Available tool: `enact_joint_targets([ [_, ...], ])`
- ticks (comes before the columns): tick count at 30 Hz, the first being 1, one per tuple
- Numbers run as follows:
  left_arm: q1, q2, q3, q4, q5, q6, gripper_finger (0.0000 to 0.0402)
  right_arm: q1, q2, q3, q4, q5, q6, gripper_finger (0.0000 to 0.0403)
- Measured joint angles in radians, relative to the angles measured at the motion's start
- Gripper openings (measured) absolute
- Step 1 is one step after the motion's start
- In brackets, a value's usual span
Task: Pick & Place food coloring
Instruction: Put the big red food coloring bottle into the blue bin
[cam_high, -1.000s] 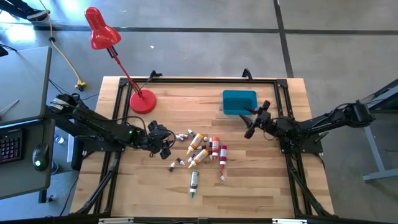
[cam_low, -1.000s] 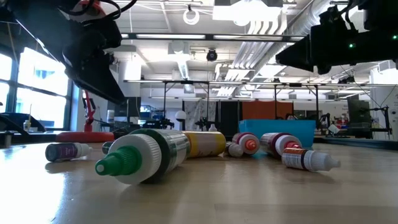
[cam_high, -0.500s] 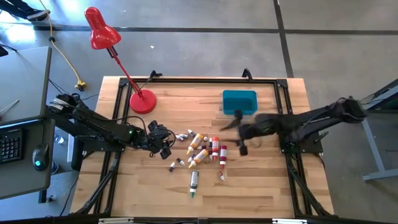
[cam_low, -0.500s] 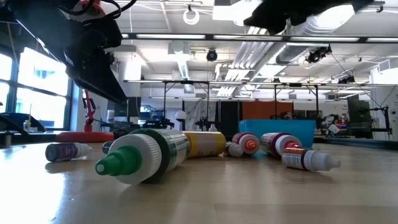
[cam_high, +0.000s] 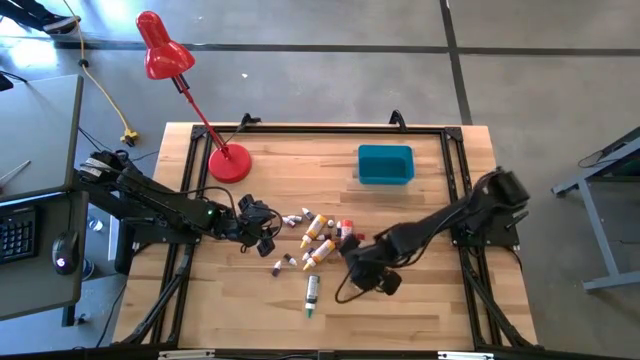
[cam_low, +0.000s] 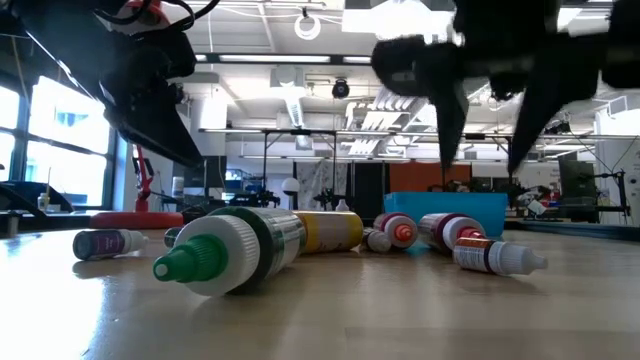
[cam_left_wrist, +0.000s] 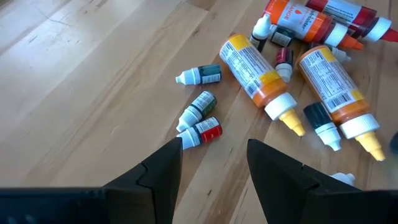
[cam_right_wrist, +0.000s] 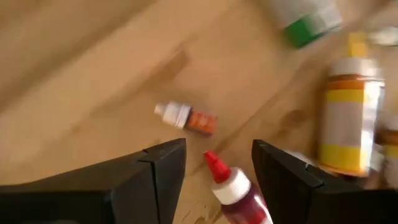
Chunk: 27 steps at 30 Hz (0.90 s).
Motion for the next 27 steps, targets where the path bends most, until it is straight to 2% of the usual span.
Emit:
enact_joint_targets([
  [5,0.0,0.0,0.0,0.0,0.0,-0.001,0.0179,-0.006,0.065,0.017,-0.04,0.094,-0.128,0.0173],
  [13,0.0,0.0,0.0,0.0,0.002,-0.001,0.0179,-0.059,0.099,0.014,-0.092,0.081,-0.182,0.0172],
  [17,0.0,0.0,0.0,0.0,0.004,0.0,0.0179,-0.082,0.12,0.014,-0.092,0.085,-0.262,0.0171],
  [21,0.0,0.0,0.0,-0.001,0.005,0.0,0.0179,-0.095,0.151,0.016,-0.14,0.119,-0.41,0.0171],
  [27,0.0,0.0,0.0,-0.003,0.027,0.002,0.0179,-0.129,0.166,0.018,-0.138,0.12,-0.473,0.0171],
])
